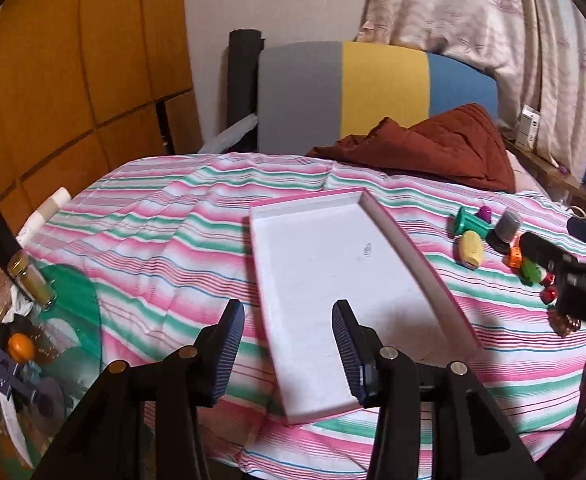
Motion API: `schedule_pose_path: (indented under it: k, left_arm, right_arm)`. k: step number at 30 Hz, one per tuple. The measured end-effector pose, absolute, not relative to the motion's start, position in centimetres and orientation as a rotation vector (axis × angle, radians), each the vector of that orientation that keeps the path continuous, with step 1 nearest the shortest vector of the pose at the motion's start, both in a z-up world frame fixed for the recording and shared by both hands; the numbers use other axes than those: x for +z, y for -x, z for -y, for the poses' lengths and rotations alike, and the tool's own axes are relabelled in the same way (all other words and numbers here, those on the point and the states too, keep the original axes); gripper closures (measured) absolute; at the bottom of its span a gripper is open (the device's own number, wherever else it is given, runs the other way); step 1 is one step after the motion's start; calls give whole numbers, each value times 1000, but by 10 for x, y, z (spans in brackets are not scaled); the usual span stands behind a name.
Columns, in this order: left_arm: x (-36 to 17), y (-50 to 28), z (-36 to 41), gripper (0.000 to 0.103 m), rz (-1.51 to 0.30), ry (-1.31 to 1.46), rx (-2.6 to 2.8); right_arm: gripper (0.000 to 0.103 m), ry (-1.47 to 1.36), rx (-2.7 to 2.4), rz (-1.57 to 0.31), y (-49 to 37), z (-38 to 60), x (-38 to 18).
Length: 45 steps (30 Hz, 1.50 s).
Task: Organize rigid objects
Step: 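Move both tools over the toy cluster, left tool toward the yellow egg, then close the left tool around the yellow egg-shaped piece and lift it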
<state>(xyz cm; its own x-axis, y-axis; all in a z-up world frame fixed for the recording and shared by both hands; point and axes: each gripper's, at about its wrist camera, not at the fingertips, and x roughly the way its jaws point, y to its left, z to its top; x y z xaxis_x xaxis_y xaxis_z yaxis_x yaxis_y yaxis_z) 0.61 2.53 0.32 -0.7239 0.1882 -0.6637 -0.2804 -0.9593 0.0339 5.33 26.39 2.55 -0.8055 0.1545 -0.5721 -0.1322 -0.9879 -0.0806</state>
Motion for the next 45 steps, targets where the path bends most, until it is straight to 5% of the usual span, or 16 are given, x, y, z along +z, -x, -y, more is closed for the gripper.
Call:
schedule_pose_path:
  k: [19, 32, 45]
  left_arm:
    - [0, 19, -85, 52, -190, 1134, 2369]
    - [-8, 57, -224, 52, -317, 1212, 2058]
    - [-74, 105, -316, 52, -471, 1396, 1984]
  right_arm:
    - [0, 937, 2593, -235, -51, -460, 11]
    - [0, 835, 2569, -763, -70, -511, 10]
    - [0, 794, 2580, -827, -74, -518, 15]
